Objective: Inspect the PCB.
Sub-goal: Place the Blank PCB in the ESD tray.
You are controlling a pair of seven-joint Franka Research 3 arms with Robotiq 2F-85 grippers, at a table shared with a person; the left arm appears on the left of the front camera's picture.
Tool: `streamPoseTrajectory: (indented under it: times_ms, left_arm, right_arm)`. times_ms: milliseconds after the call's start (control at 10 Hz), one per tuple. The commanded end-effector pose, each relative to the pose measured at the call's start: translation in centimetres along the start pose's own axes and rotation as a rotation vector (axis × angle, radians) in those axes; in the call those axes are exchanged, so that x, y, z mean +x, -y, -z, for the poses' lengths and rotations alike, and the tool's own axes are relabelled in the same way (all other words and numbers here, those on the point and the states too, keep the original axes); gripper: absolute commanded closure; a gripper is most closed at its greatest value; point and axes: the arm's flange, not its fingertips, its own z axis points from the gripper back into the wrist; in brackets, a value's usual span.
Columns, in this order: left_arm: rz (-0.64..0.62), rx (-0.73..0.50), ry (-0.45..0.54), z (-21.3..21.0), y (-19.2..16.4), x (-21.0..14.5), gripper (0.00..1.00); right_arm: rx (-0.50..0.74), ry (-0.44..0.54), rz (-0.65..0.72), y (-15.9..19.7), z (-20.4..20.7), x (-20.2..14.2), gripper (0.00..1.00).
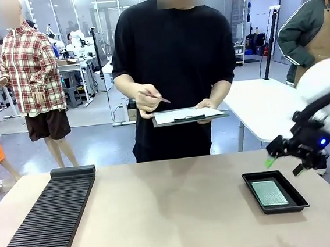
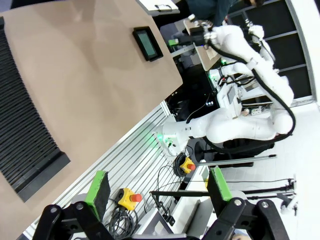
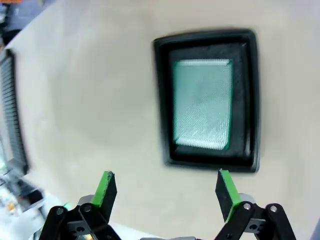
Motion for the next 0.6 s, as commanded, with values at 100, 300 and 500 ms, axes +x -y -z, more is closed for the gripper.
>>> streamPoseTrajectory:
  times_ms: [100, 300, 500]
  left_arm:
    - [-0.002, 0.006, -0.007, -0.2, 0.2, 0.3, 0.0]
    - [-0.002, 0.006, -0.007, -0.2, 0.2, 0.3, 0.0]
    - [-0.002, 0.006, -0.007, -0.2, 0.2, 0.3, 0.0]
  right_arm:
    - [0.257, -0.056, 0.047, -0.3, -12.0, -1.4, 0.0]
    - [0.568, -0.166, 0.065, 0.6, -18.3, -3.4, 0.0]
    - [0.841, -0.23, 0.067, 3.2, -21.2, -4.8, 0.0]
